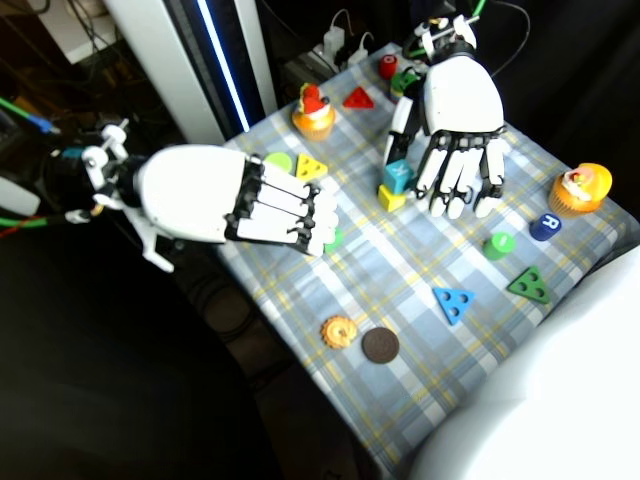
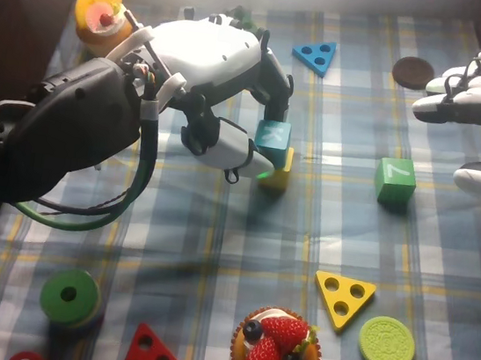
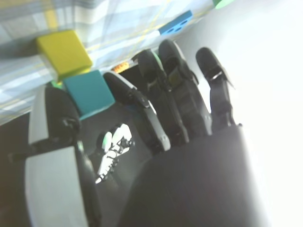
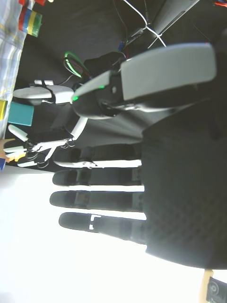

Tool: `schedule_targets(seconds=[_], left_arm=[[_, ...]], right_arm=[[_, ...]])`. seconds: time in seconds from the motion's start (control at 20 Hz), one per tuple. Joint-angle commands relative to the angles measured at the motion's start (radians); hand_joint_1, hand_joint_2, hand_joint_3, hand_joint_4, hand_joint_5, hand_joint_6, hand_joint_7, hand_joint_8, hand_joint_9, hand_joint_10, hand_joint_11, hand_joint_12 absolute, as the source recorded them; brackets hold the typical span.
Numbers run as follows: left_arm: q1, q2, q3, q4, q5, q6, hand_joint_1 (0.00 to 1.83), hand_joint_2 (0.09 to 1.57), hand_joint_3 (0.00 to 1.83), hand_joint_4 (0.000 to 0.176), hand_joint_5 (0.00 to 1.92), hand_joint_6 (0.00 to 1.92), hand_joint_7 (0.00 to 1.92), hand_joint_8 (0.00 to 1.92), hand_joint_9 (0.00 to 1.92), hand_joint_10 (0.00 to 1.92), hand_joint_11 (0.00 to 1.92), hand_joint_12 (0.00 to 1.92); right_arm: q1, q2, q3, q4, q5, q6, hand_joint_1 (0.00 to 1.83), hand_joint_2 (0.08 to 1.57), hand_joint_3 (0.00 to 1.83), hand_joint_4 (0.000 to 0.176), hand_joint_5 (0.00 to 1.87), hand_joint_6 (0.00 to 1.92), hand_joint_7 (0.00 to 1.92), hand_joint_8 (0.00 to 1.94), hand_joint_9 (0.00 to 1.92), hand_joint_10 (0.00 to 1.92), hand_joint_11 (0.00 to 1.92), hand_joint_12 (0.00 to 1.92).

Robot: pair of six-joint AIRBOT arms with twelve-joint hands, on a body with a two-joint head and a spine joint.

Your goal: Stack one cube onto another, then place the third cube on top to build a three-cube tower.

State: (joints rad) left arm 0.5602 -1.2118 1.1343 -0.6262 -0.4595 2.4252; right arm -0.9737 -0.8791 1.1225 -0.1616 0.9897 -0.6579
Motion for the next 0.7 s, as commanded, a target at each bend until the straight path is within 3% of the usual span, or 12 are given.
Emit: schedule_targets(seconds=[0.0, 0.05, 0.1, 0.15, 0.3, 0.4, 0.65], left_arm=[[-0.005, -0.006, 0.001, 0.021, -0.088, -0.006, 1.05, 1.08, 0.00, 0.164, 1.05, 0.85, 0.79, 0.00, 0.67, 0.00, 0.05, 0.82], [-0.005, -0.009, 0.002, 0.021, -0.085, -0.006, 1.05, 1.08, 0.00, 0.151, 1.05, 0.86, 0.79, 0.00, 0.67, 0.00, 0.05, 0.83], [-0.005, -0.012, 0.004, 0.021, -0.083, -0.006, 1.03, 1.09, 0.00, 0.171, 1.02, 0.90, 0.78, 0.00, 0.65, 0.00, 0.04, 0.81], [-0.005, -0.013, 0.005, 0.020, -0.082, -0.006, 1.04, 1.09, 0.00, 0.163, 1.02, 0.91, 0.78, 0.00, 0.65, 0.00, 0.04, 0.81], [-0.006, -0.016, 0.007, 0.020, -0.082, -0.006, 1.04, 1.09, 0.00, 0.162, 1.02, 0.91, 0.78, 0.00, 0.66, 0.01, 0.03, 0.81], [-0.006, -0.016, 0.009, 0.020, -0.080, -0.006, 1.03, 1.09, 0.00, 0.174, 1.02, 0.91, 0.79, 0.00, 0.68, 0.01, 0.04, 0.81], [-0.005, -0.019, 0.017, 0.008, -0.073, -0.006, 1.02, 1.10, 0.00, 0.176, 0.99, 0.96, 0.75, 0.00, 0.67, 0.01, 0.04, 0.83]], right_arm=[[0.017, -0.003, 0.005, 0.028, 0.114, 0.007, 0.44, 1.31, 0.00, 0.000, 0.57, 0.00, 0.54, 0.00, 0.49, 0.00, 0.03, 1.05], [0.017, -0.003, 0.005, 0.028, 0.114, 0.007, 0.43, 1.30, 0.00, 0.000, 0.57, 0.00, 0.54, 0.00, 0.49, 0.00, 0.03, 1.05], [0.017, -0.003, 0.005, 0.028, 0.114, 0.007, 0.44, 1.30, 0.00, 0.000, 0.57, 0.00, 0.55, 0.00, 0.49, 0.00, 0.03, 1.06], [0.017, -0.003, 0.005, 0.028, 0.114, 0.007, 0.45, 1.31, 0.00, 0.000, 0.57, 0.00, 0.54, 0.00, 0.49, 0.00, 0.02, 1.06], [0.018, -0.003, 0.005, 0.028, 0.114, 0.007, 0.45, 1.30, 0.00, 0.000, 0.57, 0.00, 0.55, 0.00, 0.49, 0.00, 0.01, 1.09], [0.018, -0.003, 0.005, 0.028, 0.114, 0.007, 0.45, 1.30, 0.00, 0.000, 0.57, 0.00, 0.56, 0.00, 0.50, 0.00, 0.01, 1.11], [0.018, -0.003, 0.005, 0.028, 0.114, 0.009, 0.45, 1.31, 0.00, 0.000, 0.57, 0.00, 0.54, 0.00, 0.49, 0.00, 0.00, 1.11]])
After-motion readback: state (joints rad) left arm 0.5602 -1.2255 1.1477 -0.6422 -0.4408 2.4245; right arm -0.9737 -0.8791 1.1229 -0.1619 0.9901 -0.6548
